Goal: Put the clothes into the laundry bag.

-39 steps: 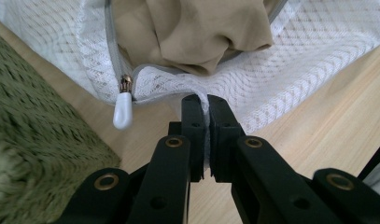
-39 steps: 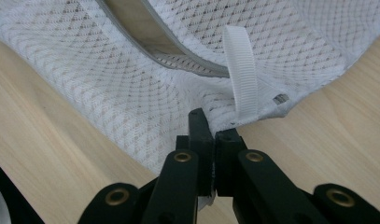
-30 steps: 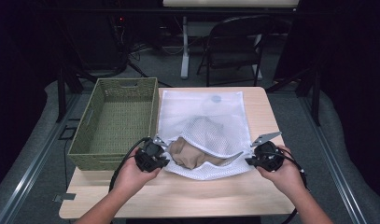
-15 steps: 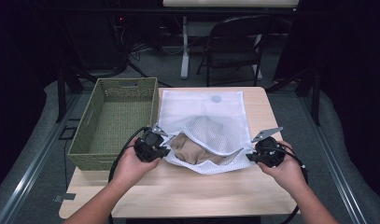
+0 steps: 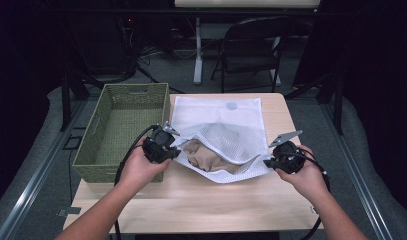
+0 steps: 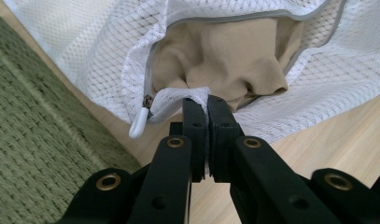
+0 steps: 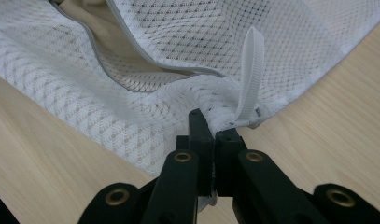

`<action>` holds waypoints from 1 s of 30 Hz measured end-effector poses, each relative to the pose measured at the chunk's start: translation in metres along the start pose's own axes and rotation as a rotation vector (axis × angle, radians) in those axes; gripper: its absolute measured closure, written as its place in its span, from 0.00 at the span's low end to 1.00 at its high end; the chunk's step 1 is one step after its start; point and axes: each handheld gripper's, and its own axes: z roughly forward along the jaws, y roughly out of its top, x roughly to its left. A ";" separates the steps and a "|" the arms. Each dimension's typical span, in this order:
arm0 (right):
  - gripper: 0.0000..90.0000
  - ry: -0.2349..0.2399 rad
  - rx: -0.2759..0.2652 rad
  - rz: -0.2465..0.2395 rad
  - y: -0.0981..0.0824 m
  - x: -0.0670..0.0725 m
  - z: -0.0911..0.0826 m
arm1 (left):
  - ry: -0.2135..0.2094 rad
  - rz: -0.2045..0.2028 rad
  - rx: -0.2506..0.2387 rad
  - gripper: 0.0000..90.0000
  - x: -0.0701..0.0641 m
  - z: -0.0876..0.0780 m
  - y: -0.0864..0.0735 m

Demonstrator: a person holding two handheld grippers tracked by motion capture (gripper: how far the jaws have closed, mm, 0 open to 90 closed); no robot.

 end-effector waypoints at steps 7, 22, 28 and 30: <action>0.99 -0.016 -0.002 0.003 0.003 -0.004 -0.005 | 0.023 -0.009 -0.008 0.98 0.007 -0.007 0.004; 0.99 -0.036 -0.003 -0.007 0.009 -0.007 -0.010 | 0.040 -0.026 -0.017 0.98 0.018 -0.013 0.010; 0.99 -0.049 0.004 -0.014 0.015 -0.010 -0.014 | 0.053 -0.018 -0.020 0.98 0.020 -0.018 0.019; 0.99 -0.053 0.004 -0.019 0.018 -0.012 -0.016 | 0.058 -0.016 -0.019 0.98 0.021 -0.021 0.023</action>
